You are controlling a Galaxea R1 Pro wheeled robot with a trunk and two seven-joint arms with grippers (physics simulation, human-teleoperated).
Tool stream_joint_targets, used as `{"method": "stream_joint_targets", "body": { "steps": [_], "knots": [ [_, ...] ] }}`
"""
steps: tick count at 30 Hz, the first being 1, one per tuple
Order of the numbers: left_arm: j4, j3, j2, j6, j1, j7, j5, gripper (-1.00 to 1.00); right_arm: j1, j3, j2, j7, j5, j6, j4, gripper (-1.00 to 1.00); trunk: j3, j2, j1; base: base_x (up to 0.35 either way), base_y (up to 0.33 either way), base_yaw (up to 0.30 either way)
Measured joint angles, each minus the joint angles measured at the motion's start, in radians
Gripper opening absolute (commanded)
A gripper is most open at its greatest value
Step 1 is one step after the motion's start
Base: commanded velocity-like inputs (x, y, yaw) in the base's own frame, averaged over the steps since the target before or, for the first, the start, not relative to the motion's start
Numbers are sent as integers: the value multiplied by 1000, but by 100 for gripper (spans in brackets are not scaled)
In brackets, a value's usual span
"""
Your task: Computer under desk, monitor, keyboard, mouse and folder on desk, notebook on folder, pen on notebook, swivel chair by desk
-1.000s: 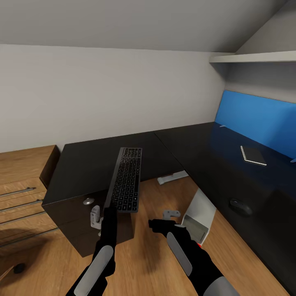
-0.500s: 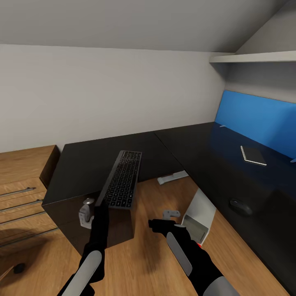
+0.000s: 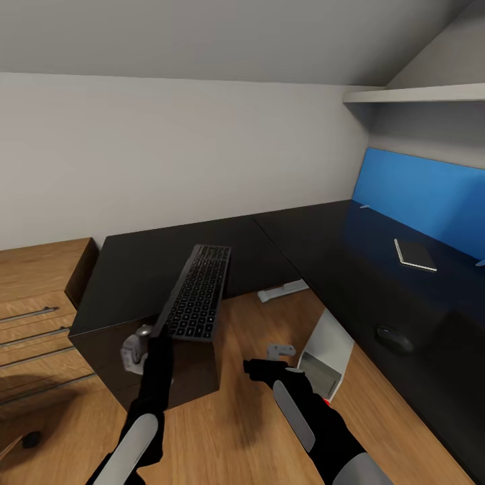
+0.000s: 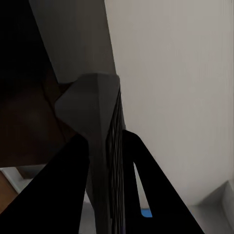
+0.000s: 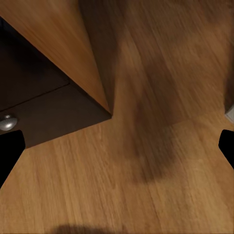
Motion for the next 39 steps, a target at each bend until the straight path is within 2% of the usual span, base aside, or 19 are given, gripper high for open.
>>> {"method": "stream_joint_targets", "body": {
  "steps": [3, 4, 6, 7, 8, 10, 11, 13, 14, 15, 16, 18, 19, 21, 26, 28, 33, 37, 39],
  "knots": [
    [-11, 5, 7, 2, 15, 3, 3, -100, 0, 0, 0, 1, 0, 0, 0, 100, 0, 0, 0, 0, 0, 0],
    [-26, 6, 25, 17, 24, 15, 13, -100, 0, 0, 0, 1, 0, 1, 0, 100, 0, 0, 0, 0, 0, 0],
    [-53, 10, 69, 79, 28, 34, -10, -100, 0, 0, 0, 1, -1, 2, 0, 100, 0, 0, 0, 0, 0, 0],
    [-69, 10, 87, 112, 27, 43, 6, -100, 1, 0, 0, 1, -1, 3, 0, 100, 0, 0, 0, 0, 0, 0],
    [-83, 32, 116, 190, 19, 51, 27, -100, 3, 0, -1, 1, -1, 3, 0, 100, 0, 0, 0, 0, 0, 0],
    [-86, 49, 137, 284, 4, 49, 46, -100, 6, 0, -2, 2, -1, 3, 1, 100, 0, 0, 0, 0, 0, 0],
    [-68, 83, 150, 382, -16, 34, 64, -100, 13, 1, -3, 2, -2, 3, 3, 100, 0, 0, 0, 0, 0, 0],
    [-68, 116, 158, 495, -37, 14, 80, -100, 25, 1, -6, 2, -1, 3, 3, 100, 0, 0, 0, 0, 0, 0],
    [-69, 154, 163, 602, -62, -1, 88, -100, 38, 1, -13, 2, -1, 3, 3, 100, 0, 0, 0, 0, 0, 0],
    [-70, 180, 164, 662, -77, -7, 89, -100, 45, 1, -18, 2, -1, 4, 3, 100, 0, 0, 0, 0, 0, 0],
    [-69, 232, 166, 765, -106, -11, 96, -100, 57, 0, -31, 2, -1, 5, 2, 100, 0, 0, 0, 0, 0, 0],
    [-70, 284, 169, 853, -134, -8, 109, -100, 65, 1, -51, 3, -2, 6, 0, 100, 0, 0, 0, 0, 0, 0],
    [-71, 329, 172, 922, -154, -2, 122, -100, 71, 4, -74, 5, -1, 9, -4, 100, 0, 0, 0, 0, 0, 0],
    [-71, 378, 179, 1020, -180, 5, 132, -100, 83, 22, -110, 6, -2, 19, -13, 100, 0, 0, 0, 0, 0, 0],
    [-61, 425, 199, 1274, -247, 15, 138, -100, 159, 89, -192, 31, -5, 65, -93, 100, 0, 0, 0, 0, 0, 0],
    [-58, 446, 204, 1326, -262, 16, 139, -100, 213, 105, -224, 50, -5, 92, -147, 100, 0, 0, 0, 0, 0, 0],
    [-60, 495, 214, 1416, -270, 8, 156, -100, 314, 119, -271, 68, -3, 118, -204, 100, 0, 0, 0, 0, 0, -51],
    [-60, 540, 216, 1486, -270, 4, 167, -100, 342, 122, -319, 87, -8, 122, -217, 100, 0, 0, 0, 0, 0, -200],
    [-60, 548, 216, 1499, -270, 4, 169, -100, 347, 122, -328, 104, -9, 120, -215, 100, 0, 0, 0, 0, 0, -129]
  ]
}}
